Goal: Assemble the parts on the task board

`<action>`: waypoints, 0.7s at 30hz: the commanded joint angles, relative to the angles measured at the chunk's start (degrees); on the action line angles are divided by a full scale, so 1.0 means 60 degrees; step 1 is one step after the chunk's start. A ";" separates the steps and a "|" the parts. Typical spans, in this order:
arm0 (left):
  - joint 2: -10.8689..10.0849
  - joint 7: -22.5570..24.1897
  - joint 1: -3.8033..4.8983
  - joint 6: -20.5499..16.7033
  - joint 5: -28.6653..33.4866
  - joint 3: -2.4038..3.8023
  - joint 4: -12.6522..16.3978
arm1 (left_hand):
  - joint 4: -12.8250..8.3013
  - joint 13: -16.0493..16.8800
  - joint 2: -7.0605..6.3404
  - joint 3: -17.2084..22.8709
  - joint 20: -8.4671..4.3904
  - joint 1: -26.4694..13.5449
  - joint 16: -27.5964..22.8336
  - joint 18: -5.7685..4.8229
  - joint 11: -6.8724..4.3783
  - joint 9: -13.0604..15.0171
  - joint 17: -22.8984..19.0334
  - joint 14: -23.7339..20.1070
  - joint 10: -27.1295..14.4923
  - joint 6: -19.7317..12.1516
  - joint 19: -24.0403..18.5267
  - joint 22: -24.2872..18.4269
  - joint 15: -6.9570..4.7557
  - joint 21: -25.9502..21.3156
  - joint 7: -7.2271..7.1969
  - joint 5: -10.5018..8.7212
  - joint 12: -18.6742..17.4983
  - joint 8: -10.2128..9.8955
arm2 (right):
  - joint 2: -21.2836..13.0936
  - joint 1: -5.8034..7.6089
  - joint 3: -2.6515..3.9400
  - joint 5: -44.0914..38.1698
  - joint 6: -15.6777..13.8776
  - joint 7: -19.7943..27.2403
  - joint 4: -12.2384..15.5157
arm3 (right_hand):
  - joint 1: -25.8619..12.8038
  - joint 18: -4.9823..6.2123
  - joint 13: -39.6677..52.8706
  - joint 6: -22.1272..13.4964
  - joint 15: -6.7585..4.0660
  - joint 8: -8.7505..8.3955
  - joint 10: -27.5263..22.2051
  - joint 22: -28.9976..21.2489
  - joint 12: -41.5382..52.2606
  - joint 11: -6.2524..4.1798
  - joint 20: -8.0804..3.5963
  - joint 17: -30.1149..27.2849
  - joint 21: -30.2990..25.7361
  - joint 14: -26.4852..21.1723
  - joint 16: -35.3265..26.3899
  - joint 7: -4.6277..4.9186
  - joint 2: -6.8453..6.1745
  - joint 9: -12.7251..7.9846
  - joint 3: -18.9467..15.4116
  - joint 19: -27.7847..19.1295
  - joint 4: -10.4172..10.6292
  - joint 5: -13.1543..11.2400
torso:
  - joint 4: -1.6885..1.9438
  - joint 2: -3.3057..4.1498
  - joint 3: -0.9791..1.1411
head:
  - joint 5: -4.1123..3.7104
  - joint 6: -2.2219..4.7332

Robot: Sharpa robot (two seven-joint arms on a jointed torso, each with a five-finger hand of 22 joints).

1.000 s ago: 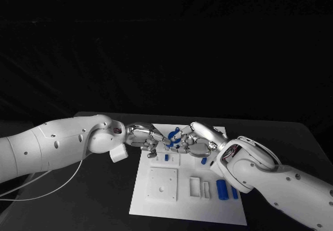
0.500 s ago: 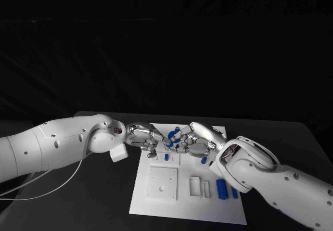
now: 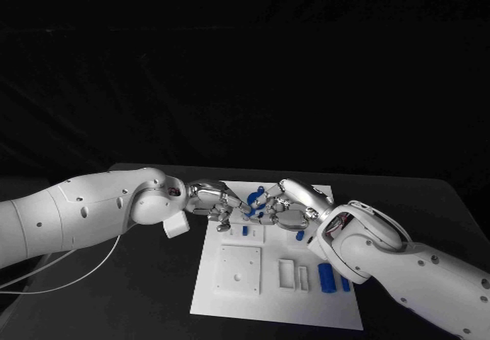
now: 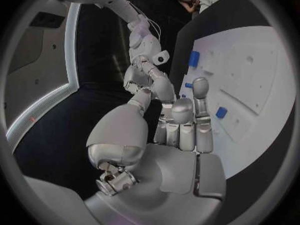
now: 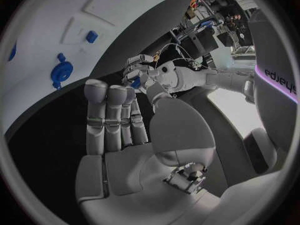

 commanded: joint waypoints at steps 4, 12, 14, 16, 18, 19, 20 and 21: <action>0.0027 -0.0108 0.0013 -0.0440 -0.0040 0.0007 -0.0009 | -0.0895 -0.0009 0.0099 0.0969 -0.0062 0.0017 -0.0064 -0.0091 -0.0087 0.0057 -0.0024 -0.0003 0.0143 0.0605 0.0021 0.0168 -0.0062 -0.0051 -0.0545 0.0072 -0.0062 0.0024 | 0.0085 -0.0015 -0.0029 -0.0146 0.0134 0.0159 0.0049 | 0.0086 -0.0150 0.0025 0.0169 -0.0067 0.0029 0.0056 0.0629 -0.0063 -0.0056 -0.0088 0.0018 0.0030 0.0035 -0.0052 -0.0063 0.0073 0.0011 -0.0168 0.0094 0.0008 -0.0011 | -0.0004 0.0002 0.0006 | 0.0001 -0.0018; 0.0042 -0.0120 0.0013 -0.0434 -0.0055 0.0006 0.0001 | -0.0908 -0.0003 0.0087 0.0990 -0.0062 0.0020 -0.0064 -0.0092 -0.0094 0.0076 -0.0012 -0.0006 0.0137 0.0626 0.0018 0.0173 -0.0062 -0.0054 -0.0551 0.0076 -0.0067 0.0026 | 0.0192 -0.0016 -0.0122 -0.0304 0.0130 -0.0026 -0.0086 | 0.0044 -0.0145 0.0027 0.0136 -0.0061 0.0025 0.0047 0.0612 -0.0086 -0.0047 -0.0086 0.0018 -0.0047 0.0026 -0.0069 -0.0054 0.0050 0.0007 -0.0276 0.0086 0.0052 -0.0131 | 0.0006 0.0005 0.0003 | -0.0004 -0.0032; 0.0045 -0.0113 0.0013 -0.0444 -0.0055 0.0006 0.0004 | -0.0908 -0.0003 0.0087 0.0990 -0.0062 0.0020 -0.0064 -0.0092 -0.0094 0.0076 -0.0012 -0.0006 0.0137 0.0626 0.0018 0.0173 -0.0062 -0.0054 -0.0551 0.0076 -0.0067 0.0026 | 0.0211 -0.0016 -0.0138 -0.0324 0.0096 -0.0070 -0.0116 | 0.0041 -0.0142 0.0022 0.0103 -0.0054 0.0026 0.0035 0.0605 -0.0100 -0.0040 -0.0081 0.0016 -0.0081 0.0015 -0.0077 -0.0046 0.0042 0.0005 -0.0301 0.0079 0.0065 -0.0129 | 0.0008 0.0002 0.0000 | -0.0006 -0.0031; 0.0049 -0.0116 0.0013 -0.0476 -0.0053 0.0005 0.0007 | -0.0907 -0.0003 0.0083 0.0997 -0.0061 0.0010 -0.0070 -0.0092 -0.0094 0.0080 -0.0018 -0.0011 0.0132 0.0636 0.0012 0.0173 -0.0062 -0.0056 -0.0552 0.0080 -0.0072 0.0025 | 0.0224 -0.0016 -0.0148 -0.0338 0.0066 -0.0106 -0.0142 | 0.0043 -0.0135 0.0019 0.0029 -0.0043 0.0026 0.0022 0.0596 -0.0113 -0.0026 -0.0071 0.0015 -0.0127 0.0006 -0.0086 -0.0021 0.0028 0.0002 -0.0345 0.0073 0.0092 -0.0124 | 0.0003 0.0000 -0.0003 | -0.0008 -0.0035; 0.0054 -0.0141 0.0013 -0.0528 -0.0052 0.0005 0.0009 | -0.0911 -0.0001 0.0077 0.1007 -0.0062 -0.0001 -0.0078 -0.0093 -0.0097 0.0086 -0.0026 -0.0015 0.0126 0.0646 0.0011 0.0173 -0.0063 -0.0056 -0.0557 0.0085 -0.0077 0.0024 | 0.0228 -0.0016 -0.0154 -0.0346 0.0037 -0.0133 -0.0162 | 0.0033 -0.0132 0.0020 -0.0032 -0.0037 0.0020 0.0017 0.0593 -0.0115 -0.0015 -0.0066 0.0014 -0.0144 -0.0001 -0.0091 0.0000 0.0007 -0.0004 -0.0371 0.0071 0.0106 -0.0117 | 0.0002 0.0000 -0.0005 | -0.0014 -0.0042; 0.0056 -0.0172 0.0013 -0.0592 -0.0051 0.0005 0.0011 | -0.0911 -0.0001 0.0077 0.1007 -0.0062 -0.0001 -0.0078 -0.0093 -0.0097 0.0086 -0.0026 -0.0015 0.0126 0.0646 0.0011 0.0173 -0.0063 -0.0056 -0.0557 0.0085 -0.0077 0.0024 | 0.0223 -0.0016 -0.0157 -0.0350 0.0004 -0.0151 -0.0170 | -0.0005 -0.0119 0.0016 -0.0213 -0.0013 0.0022 -0.0012 0.0578 -0.0129 0.0020 -0.0049 0.0012 -0.0221 -0.0019 -0.0100 0.0059 -0.0062 -0.0008 -0.0449 0.0061 0.0151 -0.0025 | 0.0002 0.0001 -0.0006 | -0.0013 -0.0045; 0.0058 -0.0203 0.0014 -0.0653 -0.0052 0.0005 0.0012 | -0.0910 0.0000 0.0074 0.1011 -0.0064 -0.0013 -0.0082 -0.0094 -0.0100 0.0094 -0.0031 -0.0016 0.0123 0.0659 0.0011 0.0173 -0.0065 -0.0056 -0.0561 0.0086 -0.0080 0.0028 | 0.0213 -0.0016 -0.0158 -0.0352 -0.0038 -0.0160 -0.0173 | -0.0013 -0.0108 0.0016 -0.0263 -0.0004 0.0023 -0.0026 0.0570 -0.0133 0.0031 -0.0038 0.0010 -0.0262 -0.0031 -0.0106 0.0073 -0.0088 -0.0005 -0.0497 0.0055 0.0180 0.0032 | 0.0004 0.0002 -0.0005 | -0.0014 -0.0044; 0.0058 -0.0247 0.0014 -0.0743 -0.0063 0.0005 0.0014 | -0.0911 0.0004 0.0071 0.1027 -0.0072 -0.0048 -0.0089 -0.0098 -0.0111 0.0121 -0.0032 -0.0018 0.0124 0.0674 0.0020 0.0173 -0.0075 -0.0052 -0.0569 0.0092 -0.0080 0.0027 | 0.0201 -0.0016 -0.0160 -0.0350 -0.0099 -0.0160 -0.0174 | -0.0019 -0.0101 0.0016 -0.0322 0.0007 0.0020 -0.0045 0.0563 -0.0137 0.0045 -0.0028 0.0008 -0.0306 -0.0046 -0.0112 0.0094 -0.0110 -0.0008 -0.0540 0.0045 0.0205 0.0066 | 0.0004 0.0001 -0.0004 | -0.0013 -0.0045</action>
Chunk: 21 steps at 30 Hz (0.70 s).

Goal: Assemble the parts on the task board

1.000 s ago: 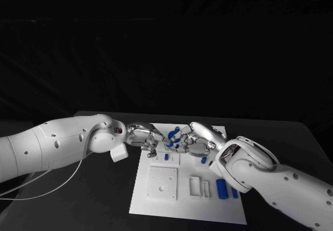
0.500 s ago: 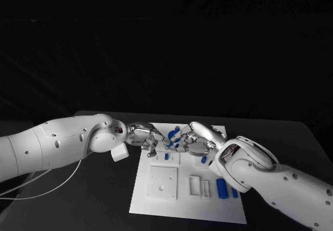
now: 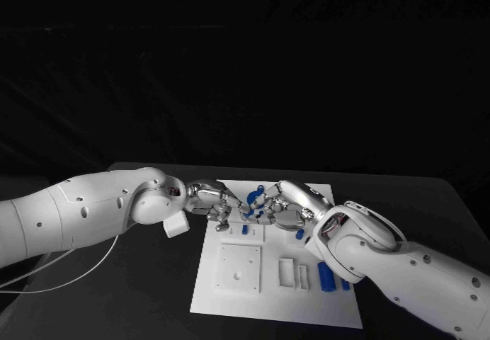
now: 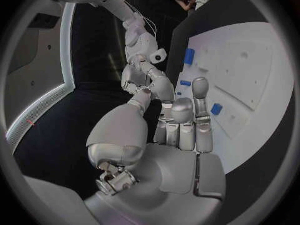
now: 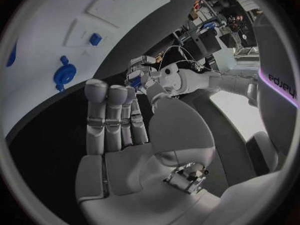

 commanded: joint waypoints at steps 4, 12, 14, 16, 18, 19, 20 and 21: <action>0.0037 -0.0223 0.0025 -0.0882 -0.0139 0.0025 0.0017 | -0.0883 0.0014 0.0072 0.0984 -0.0107 -0.0195 -0.0037 -0.0142 -0.0152 0.0329 -0.0003 0.0003 0.0128 0.0762 0.0038 0.0165 -0.0101 -0.0078 -0.0632 0.0060 -0.0051 0.0062 | -0.0076 -0.0026 -0.0031 -0.0044 -0.0420 0.0161 0.0053 | -0.0080 -0.0031 -0.0058 -0.0919 0.0152 0.0059 -0.0175 0.0484 -0.0117 0.0187 0.0102 -0.0034 -0.0454 -0.0172 -0.0093 0.0308 -0.0370 -0.0015 -0.0483 -0.0068 0.0191 0.0389 | -0.0003 -0.0003 0.0005 | 0.0006 -0.0006; 0.0019 -0.0833 0.0029 -0.1783 -0.0682 0.0023 0.0005 | -0.0915 0.0033 0.0002 0.1125 -0.0167 -0.0441 -0.0027 -0.0204 -0.0222 0.1121 0.0057 0.0046 0.0148 0.0909 0.0105 0.0168 -0.0152 -0.0142 -0.0723 0.0217 -0.0068 0.0045 | -0.0577 -0.0072 0.0017 0.0507 -0.1197 0.0372 0.0161 | 0.0273 0.0081 -0.0281 -0.1426 0.0208 0.0054 -0.0201 0.0439 -0.0151 0.0255 0.0191 -0.0157 -0.0826 -0.0194 -0.0121 0.0422 -0.0501 -0.0022 -0.1038 -0.0046 0.0469 0.1047 | -0.0011 -0.0002 0.0011 | 0.0058 -0.0041; 0.0017 -0.1045 0.0031 -0.2008 -0.0859 0.0022 0.0009 | -0.0915 0.0038 -0.0035 0.1169 -0.0178 -0.0493 -0.0040 -0.0213 -0.0247 0.1223 0.0045 0.0046 0.0139 0.0970 0.0110 0.0169 -0.0165 -0.0152 -0.0751 0.0232 -0.0076 0.0049 | -0.0758 -0.0078 0.0097 0.0733 -0.1280 0.0393 0.0153 | 0.0301 0.0085 -0.0297 -0.1446 0.0209 0.0054 -0.0202 0.0433 -0.0155 0.0257 0.0193 -0.0168 -0.0866 -0.0199 -0.0127 0.0427 -0.0522 -0.0022 -0.1046 -0.0049 0.0465 0.1097 | -0.0018 -0.0009 0.0007 | 0.0062 -0.0056; 0.0017 -0.1283 0.0032 -0.2210 -0.1107 0.0021 0.0025 | -0.0936 0.0037 -0.0053 0.1215 -0.0198 -0.0484 -0.0098 -0.0227 -0.0255 0.1263 -0.0047 0.0002 0.0086 0.0990 0.0100 0.0170 -0.0175 -0.0161 -0.0753 0.0248 -0.0095 0.0042 | -0.0931 -0.0082 0.0233 0.0974 -0.1333 0.0404 0.0113 | 0.0381 0.0087 -0.0366 -0.1455 0.0209 0.0056 -0.0200 0.0438 -0.0146 0.0256 0.0196 -0.0212 -0.0930 -0.0197 -0.0132 0.0430 -0.0544 -0.0021 -0.1067 -0.0028 0.0498 0.1198 | -0.0023 -0.0012 0.0003 | 0.0060 -0.0055; 0.0019 -0.1571 0.0035 -0.2442 -0.1405 0.0021 0.0054 | -0.0927 0.0044 -0.0071 0.1258 -0.0218 -0.0492 -0.0112 -0.0245 -0.0260 0.1282 -0.0064 0.0003 0.0080 0.1000 0.0107 0.0172 -0.0185 -0.0159 -0.0755 0.0255 -0.0091 0.0033 | -0.1068 -0.0084 0.0399 0.1242 -0.1364 0.0408 0.0049 | 0.0391 0.0086 -0.0373 -0.1455 0.0208 0.0055 -0.0198 0.0442 -0.0142 0.0253 0.0195 -0.0214 -0.0924 -0.0197 -0.0130 0.0429 -0.0542 -0.0021 -0.1059 -0.0024 0.0496 0.1219 | -0.0028 -0.0015 0.0000 | 0.0059 -0.0072; 0.0024 -0.1705 0.0036 -0.2532 -0.1562 0.0021 0.0066 | -0.0939 0.0044 -0.0089 0.1280 -0.0227 -0.0492 -0.0111 -0.0249 -0.0273 0.1286 -0.0066 0.0016 0.0079 0.1023 0.0115 0.0171 -0.0194 -0.0159 -0.0761 0.0268 -0.0092 0.0036 | -0.1120 -0.0084 0.0485 0.1356 -0.1380 0.0410 0.0011 | 0.0403 0.0082 -0.0389 -0.1452 0.0206 0.0053 -0.0197 0.0450 -0.0137 0.0251 0.0193 -0.0219 -0.0916 -0.0197 -0.0124 0.0429 -0.0543 -0.0022 -0.1042 -0.0014 0.0491 0.1268 | -0.0029 -0.0017 0.0003 | 0.0061 -0.0085; 0.0032 -0.1885 0.0038 -0.2660 -0.1758 0.0021 0.0084 | -0.0939 0.0044 -0.0108 0.1312 -0.0240 -0.0502 -0.0116 -0.0257 -0.0278 0.1276 -0.0069 0.0025 0.0084 0.1034 0.0125 0.0170 -0.0201 -0.0157 -0.0763 0.0269 -0.0094 0.0030 | -0.1177 -0.0085 0.0597 0.1490 -0.1397 0.0412 -0.0043 | 0.0400 0.0081 -0.0396 -0.1454 0.0205 0.0054 -0.0198 0.0454 -0.0137 0.0250 0.0191 -0.0220 -0.0910 -0.0196 -0.0120 0.0432 -0.0543 -0.0022 -0.1032 -0.0009 0.0492 0.1361 | -0.0031 -0.0027 0.0006 | 0.0067 -0.0106; 0.0039 -0.2079 0.0039 -0.2798 -0.1962 0.0021 0.0107 | -0.0937 0.0043 -0.0129 0.1355 -0.0256 -0.0518 -0.0128 -0.0269 -0.0282 0.1262 -0.0082 0.0032 0.0092 0.1044 0.0137 0.0168 -0.0209 -0.0156 -0.0766 0.0265 -0.0098 0.0020 | -0.1231 -0.0085 0.0699 0.1629 -0.1412 0.0413 -0.0099 | 0.0400 0.0080 -0.0403 -0.1451 0.0203 0.0055 -0.0199 0.0456 -0.0136 0.0247 0.0189 -0.0220 -0.0912 -0.0195 -0.0116 0.0430 -0.0550 -0.0022 -0.1020 -0.0005 0.0487 0.1453 | -0.0028 -0.0027 0.0007 | 0.0065 -0.0109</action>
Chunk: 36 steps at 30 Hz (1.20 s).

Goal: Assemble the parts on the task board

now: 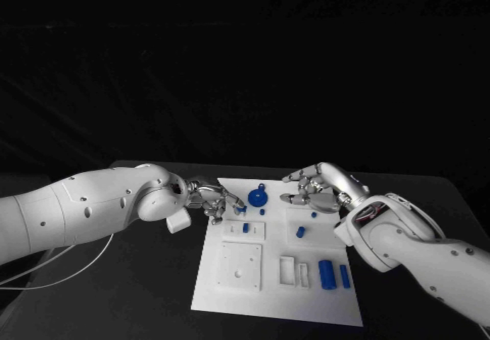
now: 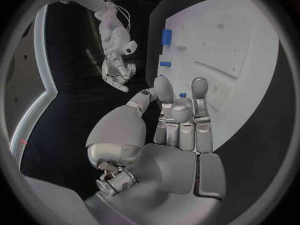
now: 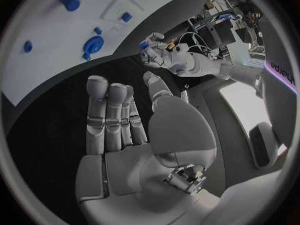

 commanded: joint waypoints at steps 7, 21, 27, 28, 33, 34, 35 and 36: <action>0.0106 -0.2128 0.0018 -0.1920 -0.3343 0.0002 0.0468 | -0.0837 -0.0025 -0.0741 0.3002 -0.0109 -0.0205 -0.0029 -0.0119 -0.0223 -0.0105 0.0110 0.0269 0.0237 0.1148 0.0179 0.0180 -0.0131 0.0039 -0.0877 -0.1657 -0.0178 -0.0002 | -0.0256 -0.0002 0.0992 0.1635 -0.0472 0.0251 -0.0736 | 0.0069 0.0070 -0.0041 -0.0039 0.0039 0.0041 0.0007 0.0477 -0.0004 0.0047 0.0024 -0.0017 0.0040 -0.0026 0.0019 -0.0012 -0.0025 -0.0014 0.0087 0.0039 -0.0063 0.0257 | -0.0006 -0.0061 -0.0004 | 0.0032 -0.0192; 0.0401 -0.3550 0.0012 -0.3482 -0.6046 -0.0299 0.1322 | -0.0683 -0.0098 -0.1099 0.3529 -0.0093 -0.0303 -0.0069 -0.0027 -0.0293 -0.0032 0.0354 0.0564 0.0329 0.1345 0.0325 0.0170 -0.0165 0.0127 -0.0942 -0.1591 -0.0050 -0.0011 | -0.0159 0.0209 0.1477 0.2314 -0.0673 0.0463 -0.2368 | 0.0036 0.0063 -0.0071 -0.0024 0.0037 0.0042 0.0005 0.0480 -0.0002 0.0045 0.0020 -0.0021 0.0036 -0.0032 0.0025 -0.0014 -0.0045 -0.0014 0.0147 0.0041 -0.0110 0.0321 | 0.0009 -0.0118 -0.0026 | 0.0115 -0.0454; 0.0503 -0.3849 0.0005 -0.3745 -0.6498 -0.0359 0.1506 | -0.0661 -0.0119 -0.1151 0.3630 -0.0085 -0.0339 -0.0036 -0.0009 -0.0302 -0.0020 0.0476 0.0625 0.0341 0.1392 0.0353 0.0177 -0.0170 0.0163 -0.0959 -0.1596 0.0027 -0.0004 | -0.0093 0.0274 0.1491 0.2344 -0.0641 0.0470 -0.2649 | 0.0029 0.0059 -0.0085 -0.0026 0.0036 0.0043 0.0007 0.0487 0.0002 0.0044 0.0019 -0.0021 0.0056 -0.0034 0.0031 -0.0014 -0.0049 -0.0013 0.0167 0.0042 -0.0136 0.0342 | 0.0011 -0.0100 -0.0016 | 0.0120 -0.0490; 0.0513 -0.3875 0.0004 -0.3765 -0.6544 -0.0364 0.1529 | -0.0661 -0.0119 -0.1151 0.3630 -0.0085 -0.0339 -0.0036 -0.0009 -0.0302 -0.0020 0.0476 0.0625 0.0341 0.1392 0.0353 0.0177 -0.0170 0.0163 -0.0959 -0.1596 0.0027 -0.0004 | -0.0085 0.0281 0.1491 0.2340 -0.0636 0.0469 -0.2671 | 0.0029 0.0059 -0.0085 -0.0026 0.0036 0.0043 0.0007 0.0487 0.0002 0.0044 0.0019 -0.0021 0.0056 -0.0034 0.0031 -0.0014 -0.0049 -0.0013 0.0167 0.0042 -0.0136 0.0342 | 0.0012 -0.0099 -0.0016 | 0.0129 -0.0515; 0.0555 -0.3979 -0.0008 -0.3786 -0.6726 -0.0388 0.1652 | -0.0681 -0.0132 -0.1164 0.3713 -0.0075 -0.0391 -0.0015 0.0016 -0.0312 0.0024 0.0556 0.0668 0.0339 0.1428 0.0373 0.0173 -0.0180 0.0186 -0.0973 -0.1595 0.0118 -0.0009 | -0.0034 0.0324 0.1494 0.2308 -0.0584 0.0454 -0.2797 | 0.0029 0.0059 -0.0085 -0.0026 0.0036 0.0043 0.0007 0.0487 0.0002 0.0044 0.0019 -0.0021 0.0056 -0.0034 0.0031 -0.0014 -0.0049 -0.0013 0.0167 0.0042 -0.0136 0.0342 | 0.0009 -0.0096 -0.0015 | 0.0138 -0.0575; 0.0559 -0.3990 -0.0011 -0.3773 -0.6740 -0.0391 0.1667 | -0.0681 -0.0132 -0.1164 0.3713 -0.0075 -0.0391 -0.0015 0.0016 -0.0312 0.0024 0.0556 0.0668 0.0339 0.1428 0.0373 0.0173 -0.0180 0.0186 -0.0973 -0.1595 0.0118 -0.0009 | -0.0026 0.0332 0.1494 0.2299 -0.0574 0.0451 -0.2818 | 0.0029 0.0059 -0.0085 -0.0026 0.0036 0.0043 0.0007 0.0487 0.0002 0.0044 0.0019 -0.0021 0.0056 -0.0034 0.0031 -0.0014 -0.0049 -0.0013 0.0167 0.0042 -0.0136 0.0342 | 0.0009 -0.0097 -0.0015 | 0.0141 -0.0581; 0.0563 -0.4000 -0.0014 -0.3758 -0.6751 -0.0394 0.1678 | -0.0681 -0.0132 -0.1164 0.3713 -0.0075 -0.0391 -0.0015 0.0016 -0.0312 0.0024 0.0556 0.0668 0.0339 0.1428 0.0373 0.0173 -0.0180 0.0186 -0.0973 -0.1595 0.0118 -0.0009 | -0.0018 0.0339 0.1494 0.2290 -0.0565 0.0448 -0.2839 | 0.0026 0.0058 -0.0096 -0.0031 0.0037 0.0041 0.0003 0.0489 0.0005 0.0045 0.0019 -0.0023 0.0059 -0.0038 0.0033 -0.0012 -0.0049 -0.0014 0.0189 0.0040 -0.0163 0.0356 | 0.0009 -0.0097 -0.0013 | 0.0141 -0.0584; 0.0565 -0.4006 -0.0016 -0.3747 -0.6757 -0.0395 0.1683 | -0.0683 -0.0133 -0.1164 0.3714 -0.0075 -0.0391 -0.0015 0.0017 -0.0312 0.0026 0.0558 0.0669 0.0339 0.1429 0.0373 0.0173 -0.0179 0.0187 -0.0973 -0.1596 0.0118 -0.0009 | -0.0013 0.0343 0.1494 0.2285 -0.0560 0.0446 -0.2851 | 0.0026 0.0058 -0.0097 -0.0032 0.0037 0.0041 0.0003 0.0489 0.0005 0.0045 0.0019 -0.0023 0.0059 -0.0038 0.0033 -0.0011 -0.0049 -0.0014 0.0191 0.0040 -0.0166 0.0358 | 0.0009 -0.0101 -0.0012 | 0.0139 -0.0605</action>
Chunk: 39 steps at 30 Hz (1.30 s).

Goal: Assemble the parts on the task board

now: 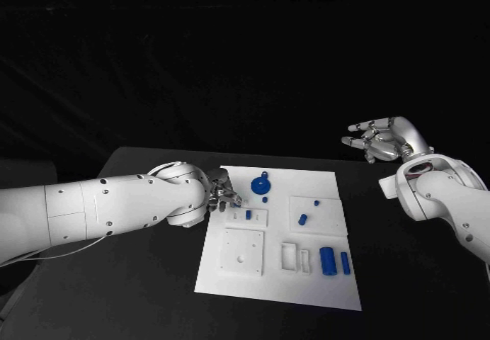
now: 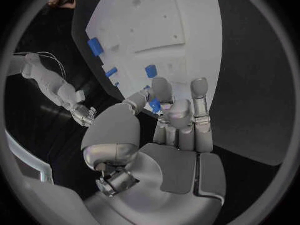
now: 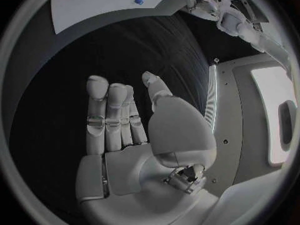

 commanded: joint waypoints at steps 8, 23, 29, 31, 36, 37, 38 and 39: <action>0.0041 -0.0317 -0.0075 0.0002 -0.0368 -0.0033 0.0046 | -0.1200 -0.0033 -0.0015 0.1216 0.0022 0.0018 0.0027 0.0090 -0.0302 0.0039 0.0067 0.0096 0.0180 0.1149 0.0068 0.0176 -0.0005 0.0033 -0.0916 0.0086 0.0055 0.0000 | 0.0068 0.0056 0.0005 -0.0056 0.0101 0.0098 -0.0164 | 0.0014 0.0057 -0.0027 -0.0029 0.0040 0.0043 -0.0001 0.0491 0.0008 0.0043 0.0020 -0.0014 0.0030 -0.0042 0.0037 -0.0010 -0.0053 -0.0013 0.0072 0.0036 -0.0051 0.0100 | -0.0007 0.0000 0.0013 | 0.0032 -0.0097; 0.0072 -0.0346 -0.0323 0.0240 -0.0156 -0.0085 -0.0016 | -0.1284 -0.0052 0.0024 0.1252 0.0048 -0.0046 0.0012 0.0129 -0.0300 0.0102 0.0100 0.0101 0.0180 0.1157 0.0050 0.0173 0.0002 0.0073 -0.0920 0.0100 0.0091 0.0002 | 0.0104 0.0103 0.0004 -0.0107 0.0159 0.0063 -0.0343 | -0.0009 0.0058 -0.0038 -0.0032 0.0041 0.0042 -0.0009 0.0487 0.0010 0.0046 0.0022 -0.0018 0.0015 -0.0051 0.0035 -0.0008 -0.0051 -0.0014 0.0089 0.0026 -0.0061 0.0121 | -0.0004 0.0003 0.0008 | 0.0042 -0.0157; 0.0087 -0.0352 -0.0370 0.0315 -0.0130 -0.0087 -0.0036 | -0.1284 -0.0052 0.0024 0.1252 0.0048 -0.0046 0.0012 0.0129 -0.0300 0.0102 0.0100 0.0101 0.0180 0.1157 0.0050 0.0173 0.0002 0.0073 -0.0920 0.0100 0.0091 0.0002 | 0.0119 0.0115 0.0004 -0.0110 0.0168 0.0063 -0.0386 | -0.0009 0.0058 -0.0038 -0.0032 0.0041 0.0042 -0.0009 0.0487 0.0010 0.0046 0.0022 -0.0018 0.0015 -0.0051 0.0035 -0.0008 -0.0051 -0.0014 0.0089 0.0026 -0.0061 0.0121 | -0.0011 0.0007 0.0004 | 0.0050 -0.0177; 0.0090 -0.0354 -0.0375 0.0348 -0.0130 -0.0088 -0.0040 | -0.1295 -0.0056 0.0035 0.1254 0.0051 -0.0046 0.0005 0.0134 -0.0299 0.0117 0.0103 0.0103 0.0180 0.1153 0.0045 0.0172 0.0003 0.0080 -0.0920 0.0098 0.0092 0.0001 | 0.0120 0.0117 0.0004 -0.0111 0.0169 0.0065 -0.0389 | -0.0009 0.0058 -0.0038 -0.0032 0.0041 0.0042 -0.0009 0.0487 0.0010 0.0046 0.0022 -0.0018 0.0015 -0.0051 0.0035 -0.0008 -0.0051 -0.0014 0.0089 0.0026 -0.0061 0.0121 | -0.0009 0.0006 0.0002 | 0.0044 -0.0178; 0.0099 -0.0364 -0.0381 0.0474 -0.0161 -0.0088 -0.0066 | -0.1300 -0.0057 0.0046 0.1254 0.0051 -0.0045 -0.0004 0.0136 -0.0299 0.0132 0.0100 0.0101 0.0180 0.1145 0.0044 0.0172 0.0003 0.0086 -0.0917 0.0092 0.0091 0.0002 | 0.0120 0.0118 0.0004 -0.0111 0.0176 0.0068 -0.0396 | -0.0009 0.0058 -0.0038 -0.0032 0.0041 0.0042 -0.0009 0.0487 0.0010 0.0046 0.0022 -0.0018 0.0015 -0.0051 0.0035 -0.0008 -0.0051 -0.0014 0.0089 0.0026 -0.0061 0.0121 | -0.0008 0.0005 0.0000 | 0.0041 -0.0196; 0.0101 -0.0366 -0.0382 0.0499 -0.0171 -0.0088 -0.0074 | -0.1300 -0.0057 0.0046 0.1254 0.0051 -0.0045 -0.0004 0.0136 -0.0299 0.0132 0.0100 0.0101 0.0180 0.1145 0.0044 0.0172 0.0003 0.0086 -0.0917 0.0092 0.0091 0.0002 | 0.0120 0.0119 0.0004 -0.0111 0.0176 0.0068 -0.0396 | -0.0009 0.0058 -0.0038 -0.0032 0.0041 0.0042 -0.0009 0.0487 0.0010 0.0046 0.0022 -0.0018 0.0015 -0.0051 0.0035 -0.0008 -0.0051 -0.0014 0.0089 0.0026 -0.0061 0.0121 | -0.0009 0.0006 -0.0001 | 0.0041 -0.0206; 0.0102 -0.0368 -0.0382 0.0526 -0.0183 -0.0088 -0.0083 | -0.1300 -0.0057 0.0046 0.1254 0.0051 -0.0045 -0.0004 0.0136 -0.0299 0.0132 0.0100 0.0101 0.0180 0.1145 0.0044 0.0172 0.0003 0.0086 -0.0917 0.0092 0.0091 0.0002 | 0.0120 0.0119 0.0004 -0.0111 0.0177 0.0068 -0.0396 | -0.0009 0.0058 -0.0038 -0.0032 0.0041 0.0042 -0.0009 0.0487 0.0010 0.0046 0.0022 -0.0018 0.0015 -0.0051 0.0035 -0.0008 -0.0051 -0.0014 0.0089 0.0026 -0.0061 0.0121 | -0.0009 0.0007 0.0001 | 0.0042 -0.0207; 0.0103 -0.0369 -0.0383 0.0545 -0.0189 -0.0088 -0.0088 | -0.1300 -0.0057 0.0046 0.1254 0.0051 -0.0045 -0.0004 0.0136 -0.0299 0.0132 0.0100 0.0101 0.0180 0.1145 0.0044 0.0172 0.0003 0.0086 -0.0917 0.0092 0.0091 0.0002 | 0.0120 0.0119 0.0004 -0.0111 0.0178 0.0068 -0.0397 | -0.0009 0.0058 -0.0038 -0.0032 0.0041 0.0042 -0.0009 0.0487 0.0010 0.0046 0.0022 -0.0018 0.0015 -0.0051 0.0035 -0.0008 -0.0051 -0.0014 0.0089 0.0026 -0.0061 0.0121 | -0.0010 0.0007 0.0000 | 0.0042 -0.0211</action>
